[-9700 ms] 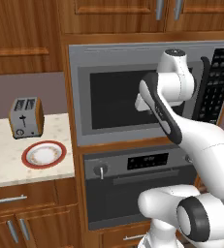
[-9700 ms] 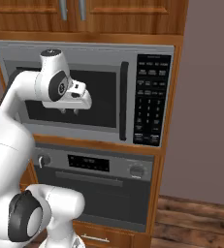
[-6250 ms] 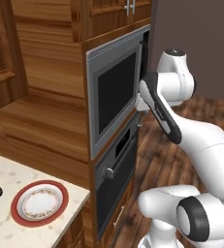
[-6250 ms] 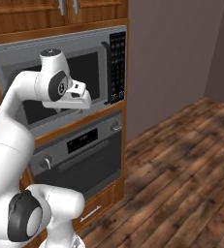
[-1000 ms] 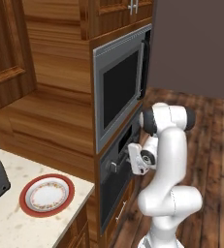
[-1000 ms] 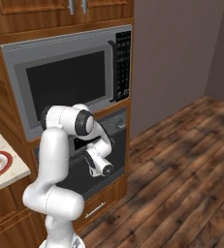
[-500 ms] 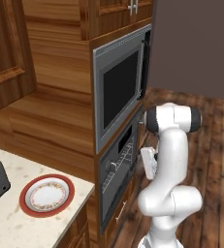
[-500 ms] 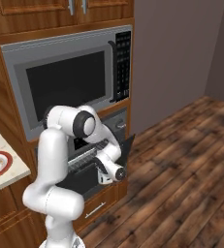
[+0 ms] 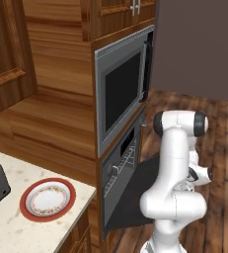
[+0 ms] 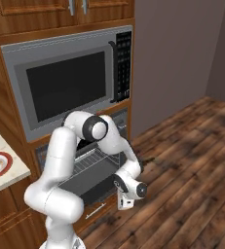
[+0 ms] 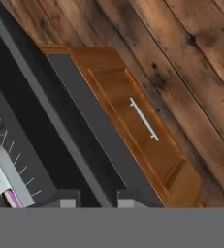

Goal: Take the baked cake out of the oven and place it on the plate for cooling. Then close the oven door.

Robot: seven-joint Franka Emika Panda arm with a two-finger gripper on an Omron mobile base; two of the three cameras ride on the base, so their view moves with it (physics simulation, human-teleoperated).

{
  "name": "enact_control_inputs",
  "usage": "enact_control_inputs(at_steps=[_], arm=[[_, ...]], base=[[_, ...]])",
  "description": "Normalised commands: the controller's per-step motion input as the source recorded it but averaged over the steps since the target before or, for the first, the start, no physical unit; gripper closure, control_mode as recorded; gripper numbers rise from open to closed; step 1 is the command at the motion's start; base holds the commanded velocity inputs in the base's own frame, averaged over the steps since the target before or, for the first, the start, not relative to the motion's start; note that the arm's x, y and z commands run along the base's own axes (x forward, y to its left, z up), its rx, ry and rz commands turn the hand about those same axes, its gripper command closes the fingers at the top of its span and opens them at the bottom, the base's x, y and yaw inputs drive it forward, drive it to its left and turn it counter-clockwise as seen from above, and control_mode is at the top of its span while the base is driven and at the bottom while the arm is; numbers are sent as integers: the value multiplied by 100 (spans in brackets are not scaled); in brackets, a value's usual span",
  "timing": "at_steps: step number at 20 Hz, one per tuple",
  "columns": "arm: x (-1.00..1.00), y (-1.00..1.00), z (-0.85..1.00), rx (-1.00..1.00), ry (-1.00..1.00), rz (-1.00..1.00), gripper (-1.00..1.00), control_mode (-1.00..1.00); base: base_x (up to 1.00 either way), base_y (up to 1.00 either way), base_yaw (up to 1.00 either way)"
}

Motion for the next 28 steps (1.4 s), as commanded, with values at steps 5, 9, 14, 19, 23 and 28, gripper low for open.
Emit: enact_control_inputs(at_steps=[5, 9, 14, 19, 23, 28], arm=[[-5, -94, -99, -26, 43, -13, 100, -100], [-29, -58, 31, 0, 9, -6, -100, -100], [-48, 22, 100, 0, -6, 0, -100, -100], [-2, 96, 97, 0, -9, 13, -100, -100], [81, 90, 41, 5, -18, 24, -100, -100], [76, 36, -5, 17, -20, 23, -100, -100]], base=[[0, 0, 0], [0, 0, 0], [0, 0, 0], [0, 0, 0], [0, 0, 0], [0, 0, 0]])
